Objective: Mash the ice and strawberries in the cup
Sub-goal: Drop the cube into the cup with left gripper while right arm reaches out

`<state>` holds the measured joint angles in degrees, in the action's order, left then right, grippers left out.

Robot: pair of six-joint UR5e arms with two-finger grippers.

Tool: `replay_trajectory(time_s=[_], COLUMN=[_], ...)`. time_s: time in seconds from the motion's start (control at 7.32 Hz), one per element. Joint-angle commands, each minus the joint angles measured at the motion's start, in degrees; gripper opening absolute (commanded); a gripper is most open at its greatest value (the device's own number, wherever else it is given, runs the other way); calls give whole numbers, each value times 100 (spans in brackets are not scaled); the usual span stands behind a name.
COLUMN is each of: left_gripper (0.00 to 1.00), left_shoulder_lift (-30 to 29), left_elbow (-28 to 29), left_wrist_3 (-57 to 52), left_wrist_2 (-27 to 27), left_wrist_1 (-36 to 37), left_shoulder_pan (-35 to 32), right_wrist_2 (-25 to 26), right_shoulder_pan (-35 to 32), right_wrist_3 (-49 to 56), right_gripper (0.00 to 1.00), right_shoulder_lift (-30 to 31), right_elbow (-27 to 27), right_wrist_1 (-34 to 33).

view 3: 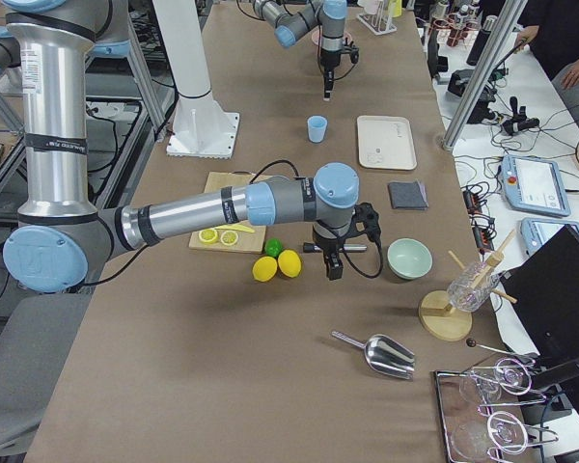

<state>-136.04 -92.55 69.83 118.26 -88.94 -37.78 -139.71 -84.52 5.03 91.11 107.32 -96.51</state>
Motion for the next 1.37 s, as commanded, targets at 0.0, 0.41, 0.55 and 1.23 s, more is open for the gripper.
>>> replay_trajectory(time_s=[0.0, 0.41, 0.55, 1.23], left_gripper=[0, 46, 97, 98], left_shoulder_lift=[-273, -336, -310, 952], left_elbow=[456, 484, 493, -779], left_wrist_3=[293, 347, 312, -302], left_wrist_2=[-118, -267, -268, -224], left_wrist_1=[-352, -361, -352, -273], left_shoulder_pan=[253, 394, 394, -123], right_wrist_2=[-100, -92, -83, 855], right_shoulder_pan=[320, 864, 1154, 3016], right_wrist_3=[-263, -1158, -1814, -4146], right_gripper=[100, 100, 100, 98], right_shoulder_lift=[-190, -287, -470, -1752], right_elbow=[78, 175, 167, -157], right_wrist_1=[18, 639, 868, 1028])
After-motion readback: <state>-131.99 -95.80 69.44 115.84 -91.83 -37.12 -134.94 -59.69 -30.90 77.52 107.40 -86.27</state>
